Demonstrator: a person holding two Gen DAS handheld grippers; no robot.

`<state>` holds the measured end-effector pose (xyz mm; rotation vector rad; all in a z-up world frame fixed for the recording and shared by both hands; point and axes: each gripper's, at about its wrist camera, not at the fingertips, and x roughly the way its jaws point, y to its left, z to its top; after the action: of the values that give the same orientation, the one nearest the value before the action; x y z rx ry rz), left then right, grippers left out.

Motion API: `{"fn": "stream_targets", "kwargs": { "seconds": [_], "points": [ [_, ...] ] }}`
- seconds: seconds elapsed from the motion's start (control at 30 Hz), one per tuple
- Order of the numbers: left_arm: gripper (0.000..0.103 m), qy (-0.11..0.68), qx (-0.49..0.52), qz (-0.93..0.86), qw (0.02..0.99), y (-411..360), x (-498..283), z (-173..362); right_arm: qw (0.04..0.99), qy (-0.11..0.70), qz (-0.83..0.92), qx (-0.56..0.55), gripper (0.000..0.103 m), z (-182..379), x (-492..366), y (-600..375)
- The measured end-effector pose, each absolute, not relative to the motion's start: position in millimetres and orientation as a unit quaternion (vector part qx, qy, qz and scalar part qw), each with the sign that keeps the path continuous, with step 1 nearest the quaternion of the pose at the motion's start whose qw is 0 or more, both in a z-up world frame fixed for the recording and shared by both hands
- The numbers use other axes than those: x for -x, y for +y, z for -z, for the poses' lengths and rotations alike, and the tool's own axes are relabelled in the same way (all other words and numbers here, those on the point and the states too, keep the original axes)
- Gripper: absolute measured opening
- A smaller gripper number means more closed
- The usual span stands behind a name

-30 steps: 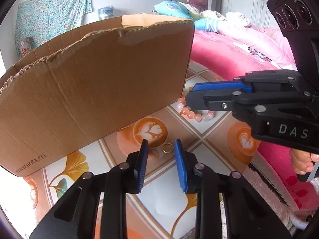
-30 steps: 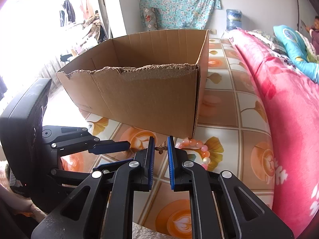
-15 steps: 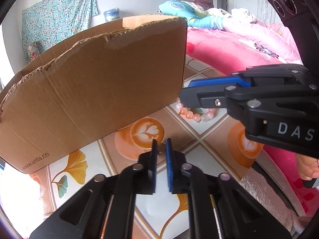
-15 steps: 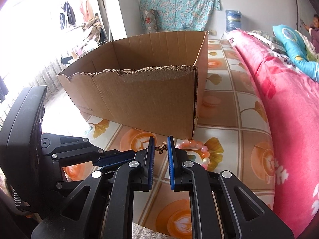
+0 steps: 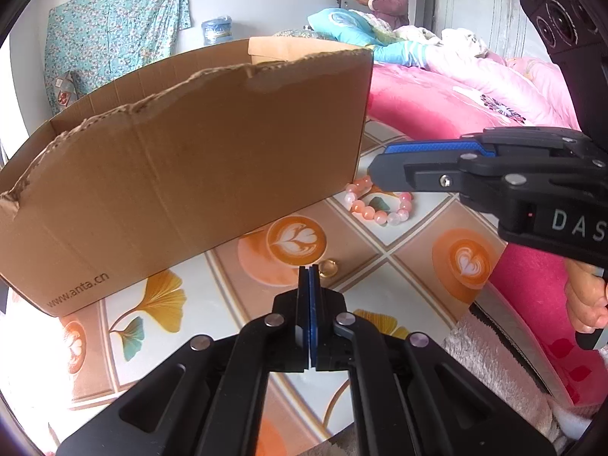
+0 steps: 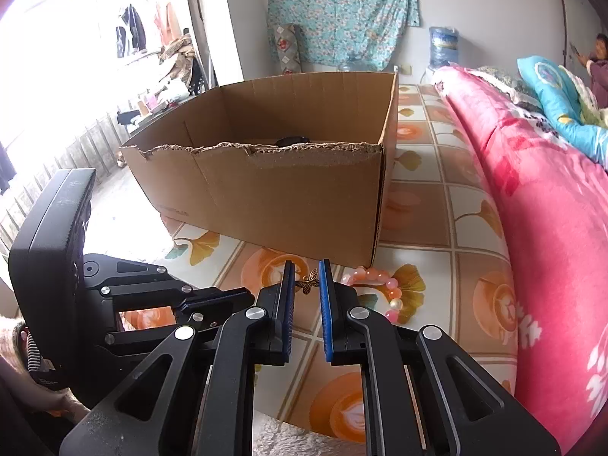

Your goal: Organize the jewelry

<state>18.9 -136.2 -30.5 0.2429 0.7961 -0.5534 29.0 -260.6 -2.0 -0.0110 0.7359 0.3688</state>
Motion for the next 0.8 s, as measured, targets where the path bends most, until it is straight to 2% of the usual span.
{"fn": "stream_targets", "kwargs": {
  "seconds": [0.17,0.27,0.8],
  "points": [
    [0.0,0.406,-0.084,0.285,0.864,-133,-21,30,0.917,0.355,-0.181,0.003,0.011,2,-28,-257],
    [0.004,0.417,-0.076,0.291,0.857,-137,-21,34,0.918,0.355,-0.179,0.001,0.011,2,-28,-257],
    [0.005,0.416,-0.063,0.295,0.858,-141,-31,36,0.917,0.357,-0.178,-0.015,0.011,11,-34,-266]
  ]
}}
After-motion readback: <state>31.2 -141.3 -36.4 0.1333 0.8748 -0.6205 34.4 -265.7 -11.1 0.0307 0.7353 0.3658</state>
